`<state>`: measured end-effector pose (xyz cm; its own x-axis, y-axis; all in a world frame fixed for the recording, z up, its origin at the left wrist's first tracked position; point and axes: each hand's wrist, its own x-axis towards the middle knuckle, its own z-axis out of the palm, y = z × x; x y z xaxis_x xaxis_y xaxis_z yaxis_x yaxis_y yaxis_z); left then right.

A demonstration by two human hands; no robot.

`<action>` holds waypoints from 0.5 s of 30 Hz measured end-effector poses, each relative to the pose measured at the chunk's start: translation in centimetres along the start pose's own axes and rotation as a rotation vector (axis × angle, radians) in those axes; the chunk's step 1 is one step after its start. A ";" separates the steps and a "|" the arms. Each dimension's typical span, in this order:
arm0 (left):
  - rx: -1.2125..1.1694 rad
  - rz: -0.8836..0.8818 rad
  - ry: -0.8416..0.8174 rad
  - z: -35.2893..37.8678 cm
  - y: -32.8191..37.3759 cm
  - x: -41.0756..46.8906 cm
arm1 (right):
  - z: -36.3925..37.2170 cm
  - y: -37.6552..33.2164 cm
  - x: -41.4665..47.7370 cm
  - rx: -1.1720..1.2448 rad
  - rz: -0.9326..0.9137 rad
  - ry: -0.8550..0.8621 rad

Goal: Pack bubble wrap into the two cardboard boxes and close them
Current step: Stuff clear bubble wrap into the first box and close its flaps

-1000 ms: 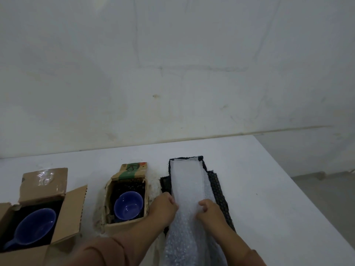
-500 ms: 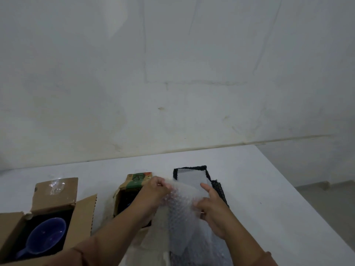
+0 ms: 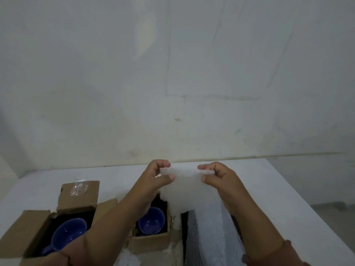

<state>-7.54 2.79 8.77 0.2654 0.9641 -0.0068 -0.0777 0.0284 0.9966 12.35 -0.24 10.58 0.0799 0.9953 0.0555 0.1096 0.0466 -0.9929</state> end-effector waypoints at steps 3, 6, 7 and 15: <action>-0.029 -0.078 -0.163 -1.0 -0.5 0.2 | 0.7 -1.3 0.9 0.226 0.003 -0.004; -0.019 -0.157 -0.226 -1.1 -1.5 0.1 | 2.0 -1.7 1.4 0.345 0.026 0.027; -0.022 -0.182 -0.206 -1.0 -1.7 0.0 | 2.5 -1.6 1.6 0.371 0.039 0.043; -0.089 -0.273 -0.027 -2.6 -1.4 -0.1 | 2.5 1.8 1.4 0.124 0.354 -0.195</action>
<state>-9.99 3.31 7.16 0.3132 0.9105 -0.2701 -0.0839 0.3098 0.9471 10.22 1.46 8.60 -0.0987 0.9488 -0.3001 -0.0123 -0.3027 -0.9530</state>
